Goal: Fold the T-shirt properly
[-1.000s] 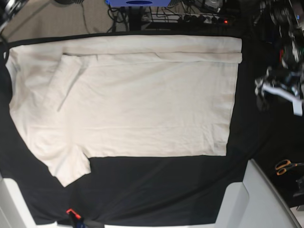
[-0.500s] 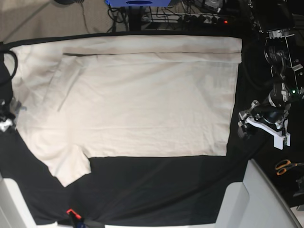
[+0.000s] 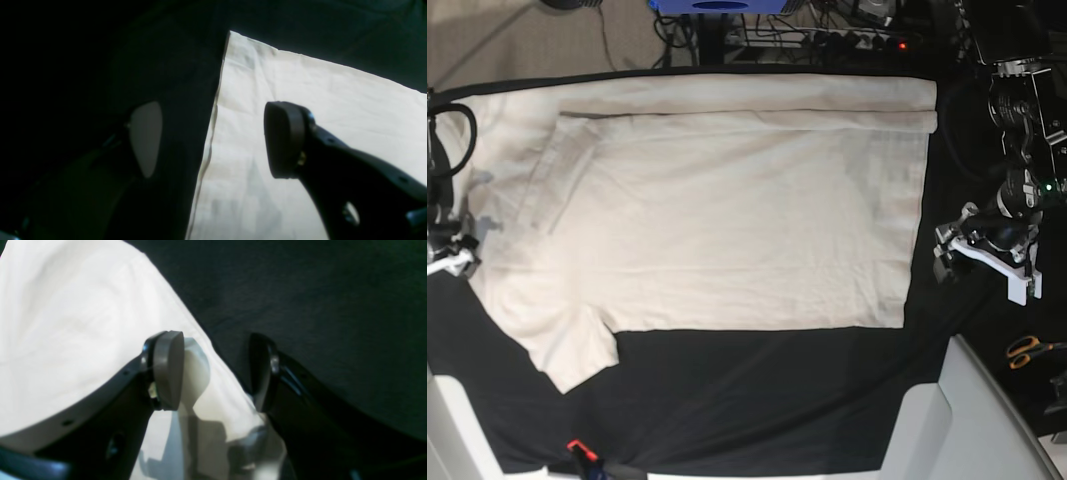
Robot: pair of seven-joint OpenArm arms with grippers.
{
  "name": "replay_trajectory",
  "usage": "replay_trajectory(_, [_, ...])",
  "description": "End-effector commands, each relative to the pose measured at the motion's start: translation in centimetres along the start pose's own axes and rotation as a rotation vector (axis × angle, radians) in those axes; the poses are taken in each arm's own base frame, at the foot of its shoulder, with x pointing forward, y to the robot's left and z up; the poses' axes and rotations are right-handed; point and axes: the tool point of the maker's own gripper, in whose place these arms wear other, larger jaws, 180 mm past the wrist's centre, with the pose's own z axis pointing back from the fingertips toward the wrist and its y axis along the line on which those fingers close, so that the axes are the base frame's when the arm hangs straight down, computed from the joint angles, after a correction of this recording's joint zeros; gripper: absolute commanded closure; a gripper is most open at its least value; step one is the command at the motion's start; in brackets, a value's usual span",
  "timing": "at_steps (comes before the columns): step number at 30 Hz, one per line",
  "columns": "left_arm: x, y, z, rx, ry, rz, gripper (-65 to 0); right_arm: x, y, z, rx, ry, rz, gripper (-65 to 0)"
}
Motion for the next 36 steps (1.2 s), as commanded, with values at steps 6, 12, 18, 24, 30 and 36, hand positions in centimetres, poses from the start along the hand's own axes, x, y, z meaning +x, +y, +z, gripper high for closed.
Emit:
replay_trajectory(6, [1.4,0.0,0.3,-0.006,-0.040,-0.018,-45.7,2.8,-0.2,0.1,0.005,-0.068,-0.002,0.0])
replay_trajectory(12, [1.3,-0.1,0.3,-0.009,-0.038,-0.021,-45.7,4.0,1.0,0.3,0.049,-0.104,0.030,0.0])
replay_trajectory(18, [1.3,-0.1,0.3,-0.009,-0.038,-0.021,-45.7,4.6,1.3,0.7,0.065,-0.110,0.057,-0.9])
replay_trajectory(24, [1.2,-0.1,0.3,-0.009,-0.036,-0.021,-45.7,3.7,-0.2,0.6,-0.001,-0.042,0.062,-27.8])
replay_trajectory(30, [1.2,-0.1,0.3,-0.009,-0.035,-0.021,-45.7,3.3,-0.1,0.6,0.002,-0.033,0.058,-45.2])
replay_trajectory(36, [1.1,-0.1,0.3,-0.009,-0.032,-0.021,-45.7,2.5,-0.2,0.6,0.000,-0.011,0.058,-42.3])
